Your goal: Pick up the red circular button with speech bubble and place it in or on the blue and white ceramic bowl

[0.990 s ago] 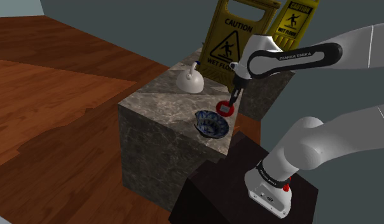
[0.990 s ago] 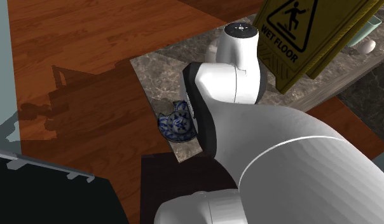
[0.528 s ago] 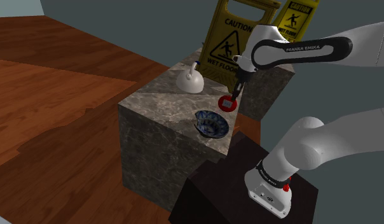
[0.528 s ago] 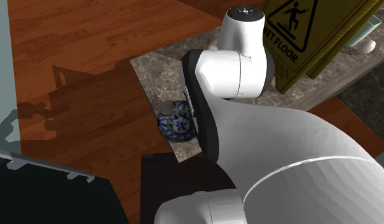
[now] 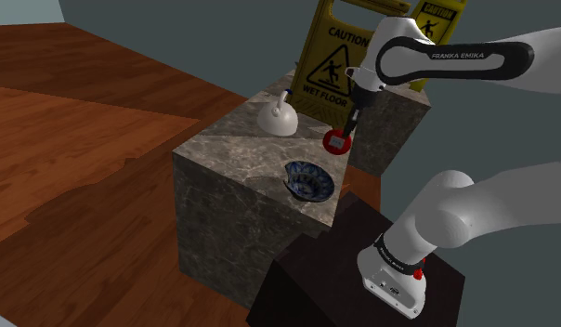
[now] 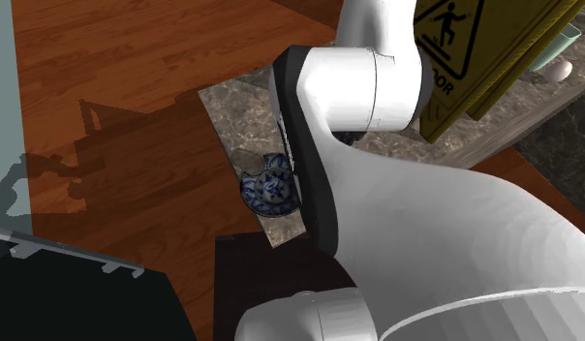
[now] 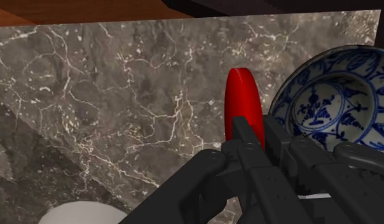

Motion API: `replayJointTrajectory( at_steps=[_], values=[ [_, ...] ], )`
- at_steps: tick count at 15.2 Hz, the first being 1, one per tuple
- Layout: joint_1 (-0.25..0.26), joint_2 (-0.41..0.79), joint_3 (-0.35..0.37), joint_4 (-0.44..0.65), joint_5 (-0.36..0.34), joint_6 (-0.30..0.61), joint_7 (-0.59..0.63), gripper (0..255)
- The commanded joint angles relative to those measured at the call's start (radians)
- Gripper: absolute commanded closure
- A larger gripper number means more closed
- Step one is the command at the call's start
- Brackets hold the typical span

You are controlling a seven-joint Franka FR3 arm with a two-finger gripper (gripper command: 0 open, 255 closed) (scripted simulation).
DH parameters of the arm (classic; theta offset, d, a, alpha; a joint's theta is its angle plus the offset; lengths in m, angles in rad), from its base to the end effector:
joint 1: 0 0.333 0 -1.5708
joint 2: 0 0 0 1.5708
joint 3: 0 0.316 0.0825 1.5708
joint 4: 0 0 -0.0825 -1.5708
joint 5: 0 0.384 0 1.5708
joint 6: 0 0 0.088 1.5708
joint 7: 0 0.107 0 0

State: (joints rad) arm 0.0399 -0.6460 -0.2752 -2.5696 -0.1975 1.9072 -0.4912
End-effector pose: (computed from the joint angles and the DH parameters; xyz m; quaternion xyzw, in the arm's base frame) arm 0.3414 -0.0991 0.4620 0.9818 0.1890 -0.0171 0.0052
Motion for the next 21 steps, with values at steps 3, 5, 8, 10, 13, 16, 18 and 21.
replayJointTrajectory(
  at_steps=[3,5,8,10,13,16,18,21],
  values=[
    [0.002,-0.011,0.007,0.048,0.006,-0.059,-0.004,255],
    [0.003,-0.014,0.011,0.073,0.009,-0.087,-0.005,255],
    [0.014,-0.024,0.036,0.098,0.026,-0.125,0.017,255],
    [0.034,-0.037,0.079,0.108,0.053,-0.152,0.062,255],
    [0.064,-0.044,0.143,0.131,0.096,-0.188,0.131,255],
    [0.095,-0.04,0.204,0.165,0.138,-0.22,0.199,255],
    [0.114,-0.03,0.243,0.193,0.165,-0.24,0.244,255],
    [0.129,-0.021,0.274,0.204,0.186,-0.242,0.28,255]
  ],
)
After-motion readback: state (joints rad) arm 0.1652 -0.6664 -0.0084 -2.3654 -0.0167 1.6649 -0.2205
